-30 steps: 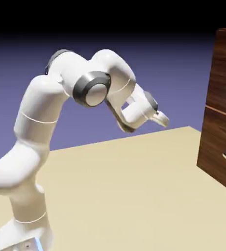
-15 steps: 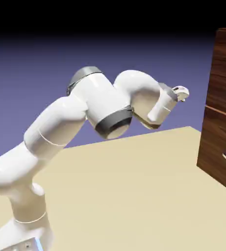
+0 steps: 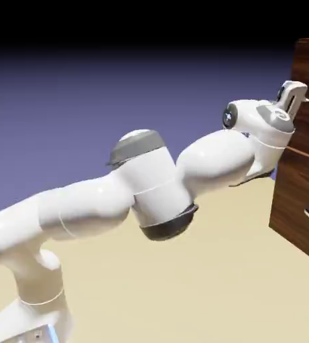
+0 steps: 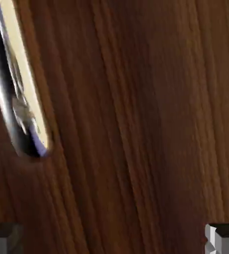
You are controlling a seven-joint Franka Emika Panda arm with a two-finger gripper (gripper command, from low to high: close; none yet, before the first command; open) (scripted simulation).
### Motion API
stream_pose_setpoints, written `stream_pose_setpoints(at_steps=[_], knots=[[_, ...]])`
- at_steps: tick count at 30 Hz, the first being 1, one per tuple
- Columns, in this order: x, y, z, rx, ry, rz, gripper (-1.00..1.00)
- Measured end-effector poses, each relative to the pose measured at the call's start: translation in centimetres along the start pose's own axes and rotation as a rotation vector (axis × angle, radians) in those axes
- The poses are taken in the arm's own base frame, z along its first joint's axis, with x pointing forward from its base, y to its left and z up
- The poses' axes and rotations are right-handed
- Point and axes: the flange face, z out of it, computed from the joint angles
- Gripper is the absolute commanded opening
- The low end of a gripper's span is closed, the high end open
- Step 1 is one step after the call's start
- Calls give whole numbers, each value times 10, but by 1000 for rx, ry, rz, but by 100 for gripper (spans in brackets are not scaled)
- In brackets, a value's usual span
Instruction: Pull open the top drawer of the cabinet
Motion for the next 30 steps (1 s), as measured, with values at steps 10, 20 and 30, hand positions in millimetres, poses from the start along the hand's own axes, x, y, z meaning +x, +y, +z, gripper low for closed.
stream_pose_setpoints(at_steps=[10, 20, 30], knots=[[21, -44, 35, 83, 8, -91, 0], [22, -41, 27, 83, 9, -93, -100], [22, -36, -36, 84, 9, -94, -100]])
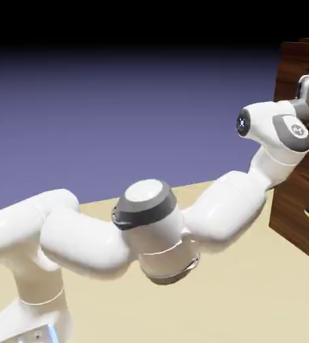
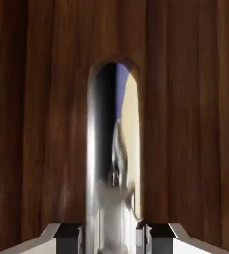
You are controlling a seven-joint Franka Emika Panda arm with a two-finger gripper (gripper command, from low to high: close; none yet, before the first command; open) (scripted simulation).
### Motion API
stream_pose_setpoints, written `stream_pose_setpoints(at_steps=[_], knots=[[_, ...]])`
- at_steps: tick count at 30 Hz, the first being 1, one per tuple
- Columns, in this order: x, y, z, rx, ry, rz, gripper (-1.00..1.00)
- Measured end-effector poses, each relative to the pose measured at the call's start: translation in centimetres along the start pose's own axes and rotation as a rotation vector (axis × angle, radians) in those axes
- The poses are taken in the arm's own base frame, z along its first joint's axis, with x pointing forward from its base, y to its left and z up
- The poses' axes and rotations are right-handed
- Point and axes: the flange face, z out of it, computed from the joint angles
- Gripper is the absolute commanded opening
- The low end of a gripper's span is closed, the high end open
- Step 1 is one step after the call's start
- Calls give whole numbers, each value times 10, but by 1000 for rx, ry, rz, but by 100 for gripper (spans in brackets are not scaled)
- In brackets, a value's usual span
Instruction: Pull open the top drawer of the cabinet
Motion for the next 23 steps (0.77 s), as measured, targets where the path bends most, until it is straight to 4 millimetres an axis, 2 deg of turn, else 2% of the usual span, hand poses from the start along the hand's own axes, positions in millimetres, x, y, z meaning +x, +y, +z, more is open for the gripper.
stream_pose_setpoints(at_steps=[10, 20, 21, 23], knots=[[0, 0, -85, 1, 0, 1, -100], [0, 0, -192, 1, 0, 1, -100], [0, 0, -197, 1, 0, 1, 100], [0, 0, -197, -1, 1, 1, 100]])
